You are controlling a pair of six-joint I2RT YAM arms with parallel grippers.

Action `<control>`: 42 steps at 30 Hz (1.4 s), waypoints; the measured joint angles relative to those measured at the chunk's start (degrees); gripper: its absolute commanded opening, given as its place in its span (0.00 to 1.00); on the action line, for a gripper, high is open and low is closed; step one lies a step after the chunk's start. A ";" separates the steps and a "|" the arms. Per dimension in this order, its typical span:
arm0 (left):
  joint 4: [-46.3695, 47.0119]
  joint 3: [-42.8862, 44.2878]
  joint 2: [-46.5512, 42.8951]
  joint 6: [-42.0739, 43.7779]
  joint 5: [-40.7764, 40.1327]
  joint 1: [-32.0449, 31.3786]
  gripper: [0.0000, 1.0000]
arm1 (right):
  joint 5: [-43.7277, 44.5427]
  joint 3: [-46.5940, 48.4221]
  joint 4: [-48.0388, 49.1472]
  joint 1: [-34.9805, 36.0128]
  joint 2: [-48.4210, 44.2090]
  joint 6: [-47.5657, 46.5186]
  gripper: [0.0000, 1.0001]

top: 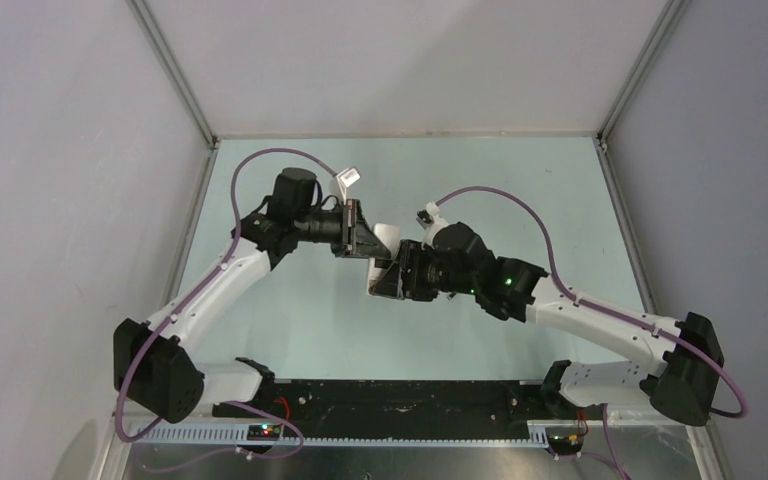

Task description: Load the batteries into the remote control

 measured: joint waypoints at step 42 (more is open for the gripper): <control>-0.90 1.46 -1.75 -1.70 -0.72 -0.87 0.00 | 0.46 0.33 0.39 0.00 -0.74 -1.70 0.85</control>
